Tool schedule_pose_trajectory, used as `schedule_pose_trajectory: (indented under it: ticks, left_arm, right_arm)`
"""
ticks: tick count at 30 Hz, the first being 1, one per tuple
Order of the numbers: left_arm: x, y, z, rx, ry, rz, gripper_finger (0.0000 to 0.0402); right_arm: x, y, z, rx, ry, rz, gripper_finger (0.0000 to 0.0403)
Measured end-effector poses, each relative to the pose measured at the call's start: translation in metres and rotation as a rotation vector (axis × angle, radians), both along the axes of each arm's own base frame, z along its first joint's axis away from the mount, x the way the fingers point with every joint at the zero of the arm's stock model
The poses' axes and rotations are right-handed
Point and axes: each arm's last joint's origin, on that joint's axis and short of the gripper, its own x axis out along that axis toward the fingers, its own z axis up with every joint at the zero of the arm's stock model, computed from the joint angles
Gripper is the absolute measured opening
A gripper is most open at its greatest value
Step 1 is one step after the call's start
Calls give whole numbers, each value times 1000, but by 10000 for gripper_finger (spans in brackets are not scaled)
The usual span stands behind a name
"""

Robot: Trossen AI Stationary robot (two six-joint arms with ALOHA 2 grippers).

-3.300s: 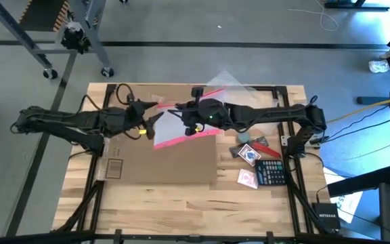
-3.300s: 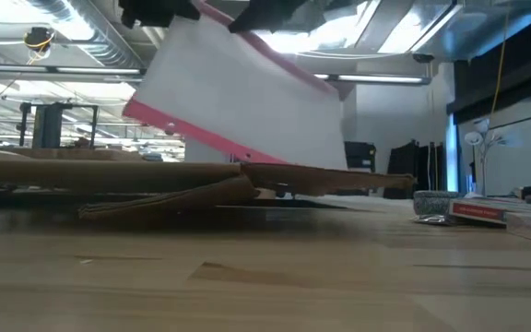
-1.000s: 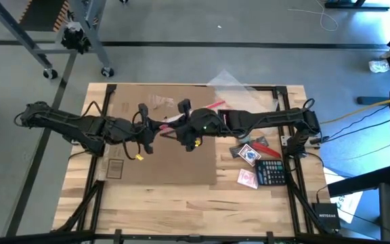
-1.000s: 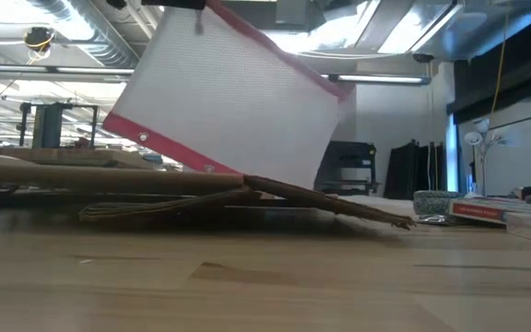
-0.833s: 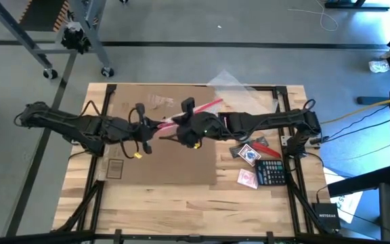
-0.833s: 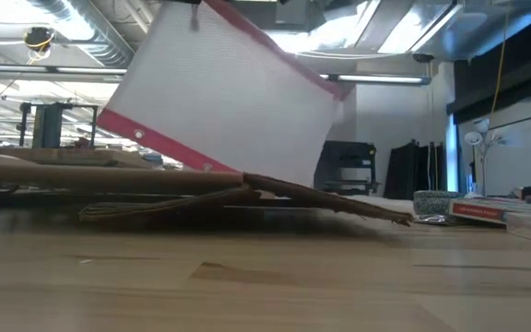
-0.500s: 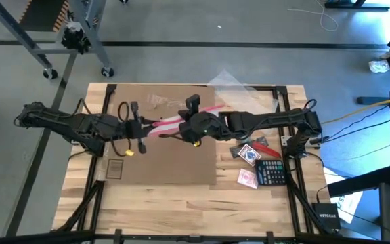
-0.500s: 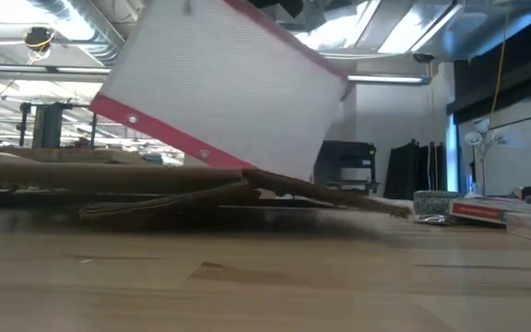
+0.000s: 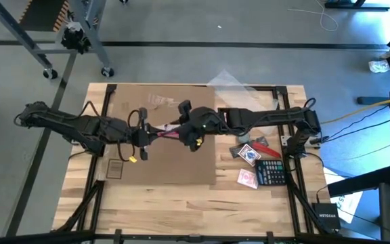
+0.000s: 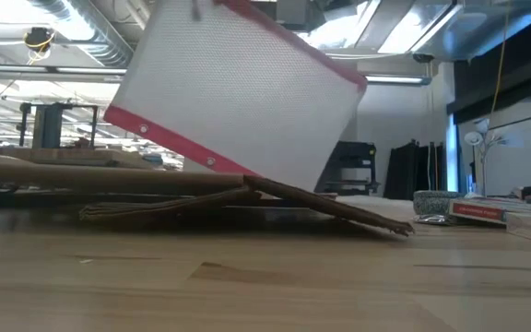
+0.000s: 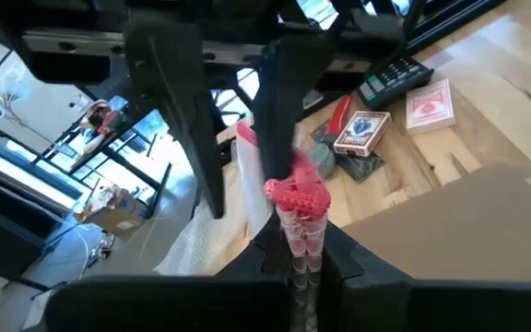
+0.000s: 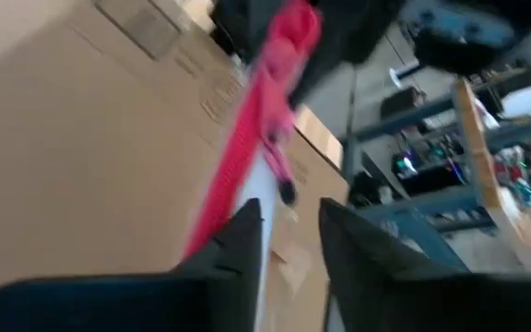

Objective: Unpack boxes
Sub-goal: Open the white pouch

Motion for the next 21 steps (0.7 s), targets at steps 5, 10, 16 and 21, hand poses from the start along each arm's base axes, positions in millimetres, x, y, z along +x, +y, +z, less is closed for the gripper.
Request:
schedule_pose_trajectory:
  ticks: [5, 10, 16, 21]
  left_arm:
    - [2, -1, -2, 5, 13, -3, 1]
    - [7, -2, -6, 8, 32, -2, 1]
    - [9, -3, -8, 3, 39, -6, 1]
    - [9, -3, -8, 0, 39, -14, 1]
  right_arm:
    - [5, 2, -2, 51, -24, 61, 150]
    - [10, 3, -4, 77, -56, 66, 149]
    - [11, 4, -4, 105, -58, 118, 119]
    - [10, 6, -6, 142, -36, 195, 68]
